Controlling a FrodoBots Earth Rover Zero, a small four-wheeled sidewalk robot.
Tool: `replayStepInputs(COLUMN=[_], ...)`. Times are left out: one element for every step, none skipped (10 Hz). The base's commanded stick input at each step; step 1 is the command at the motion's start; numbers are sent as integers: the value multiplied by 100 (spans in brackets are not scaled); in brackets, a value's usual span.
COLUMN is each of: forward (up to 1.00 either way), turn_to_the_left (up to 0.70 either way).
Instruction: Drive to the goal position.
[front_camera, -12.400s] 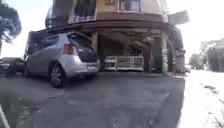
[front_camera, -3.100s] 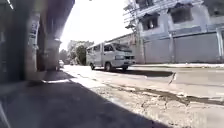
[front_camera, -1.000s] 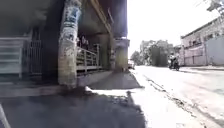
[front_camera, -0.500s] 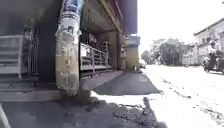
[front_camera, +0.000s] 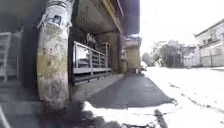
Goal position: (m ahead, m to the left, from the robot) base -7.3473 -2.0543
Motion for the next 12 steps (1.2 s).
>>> replayStepInputs(forward=[98, 95, 94, 94, 94, 94, 93, 91, 91, 91, 91, 92], turn_to_the_left=[-1, -1, -19, -29, -37, -37, -37, -37, -37, -37, -29, -7])
